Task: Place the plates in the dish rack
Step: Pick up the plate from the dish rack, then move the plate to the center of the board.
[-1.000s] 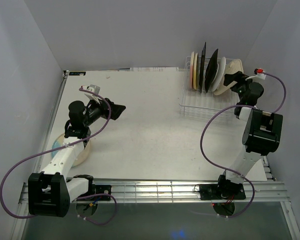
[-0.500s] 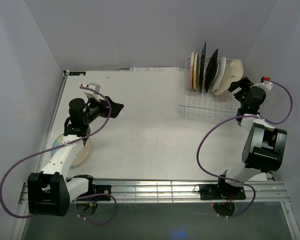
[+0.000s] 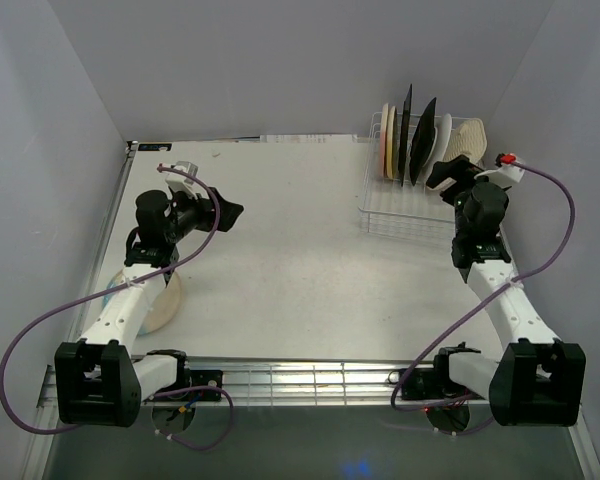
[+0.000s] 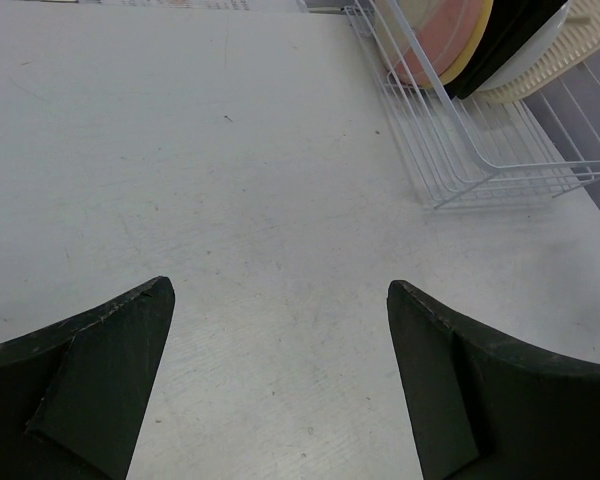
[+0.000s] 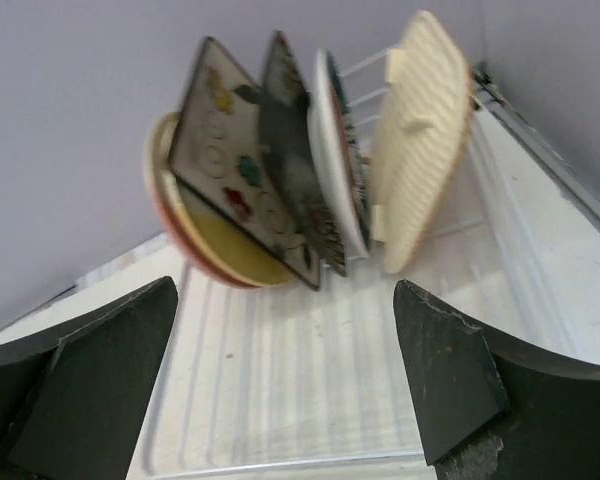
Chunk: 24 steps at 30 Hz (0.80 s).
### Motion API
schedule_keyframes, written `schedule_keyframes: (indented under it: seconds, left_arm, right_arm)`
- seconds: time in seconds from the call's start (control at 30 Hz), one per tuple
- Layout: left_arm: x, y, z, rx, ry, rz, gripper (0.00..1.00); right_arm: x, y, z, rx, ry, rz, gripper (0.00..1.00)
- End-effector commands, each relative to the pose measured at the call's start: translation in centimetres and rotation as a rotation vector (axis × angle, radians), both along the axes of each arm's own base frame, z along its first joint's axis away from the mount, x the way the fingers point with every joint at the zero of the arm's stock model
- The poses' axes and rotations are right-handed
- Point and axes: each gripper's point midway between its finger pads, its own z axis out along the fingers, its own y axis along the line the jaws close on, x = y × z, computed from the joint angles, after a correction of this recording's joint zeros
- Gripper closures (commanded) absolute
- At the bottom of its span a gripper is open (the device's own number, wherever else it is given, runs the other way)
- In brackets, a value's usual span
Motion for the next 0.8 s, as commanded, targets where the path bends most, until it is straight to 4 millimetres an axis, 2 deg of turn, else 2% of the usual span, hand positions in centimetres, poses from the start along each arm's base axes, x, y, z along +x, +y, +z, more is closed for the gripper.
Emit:
schedule_keyframes:
  seconds: [0.0,0.1,0.13,0.2,0.27,0.3,0.47,0.5,0.57,0.6,0.7,0.73,0.77]
  left_arm:
    - [0.7,0.9,1.5,0.004,-0.029,0.042,0.02]
    - [0.9,1.5,1.6,-0.002,-0.029,0.065,0.02]
    - [1.0,1.7,1.6,-0.011,-0.027,0.076,0.02]
    - [1.0,2.0,1.6,-0.031,-0.021,0.087,0.02]
    - [1.1,2.2,1.5,-0.035,-0.017,0.101,0.02]
    - [1.2,2.4,1.5,-0.032,-0.016,0.106,0.02]
    - [1.7,2.8,0.9,-0.009,-0.014,0.125,0.02]
    - [1.7,2.9,0.8,-0.001,-0.016,0.128,0.02]
    - [2.0,3.4,0.9,0.014,-0.022,0.155,0.02]
    - [2.1,3.7,0.8,0.020,-0.022,0.171,0.02]
    - [2.4,4.9,0.8,0.043,-0.022,0.236,0.02]
    - [2.5,5.3,0.9,0.062,-0.030,0.249,0.02]
    - [2.4,5.6,0.9,0.078,-0.032,0.257,0.02]
  right_arm:
    - [-1.1,4.0,2.9,-0.021,-0.063,0.090,0.05]
    - [-2.0,7.2,3.1,-0.013,-0.068,0.182,0.04]
    - [-2.6,9.2,3.3,-0.009,-0.078,0.244,0.04]
    - [-3.6,11.8,2.4,0.001,-0.060,0.321,0.03]
    - [-4.7,13.3,2.3,0.005,-0.060,0.369,0.02]
    - [-5.6,15.1,1.9,-0.001,-0.062,0.418,0.02]
    - [-7.7,19.6,1.0,-0.058,-0.037,0.545,0.00]
    - [-8.6,21.2,0.7,-0.069,-0.035,0.589,0.00]
    - [-8.9,22.7,-0.1,-0.111,-0.034,0.619,0.05]
    - [-9.6,24.2,-0.5,-0.127,-0.028,0.658,0.06]
    - [-9.7,27.1,-2.0,-0.182,0.009,0.711,0.07]
    - [-9.5,27.9,-3.4,-0.210,0.040,0.723,0.07]
    - [-9.4,28.7,-3.3,-0.217,0.039,0.738,0.07]
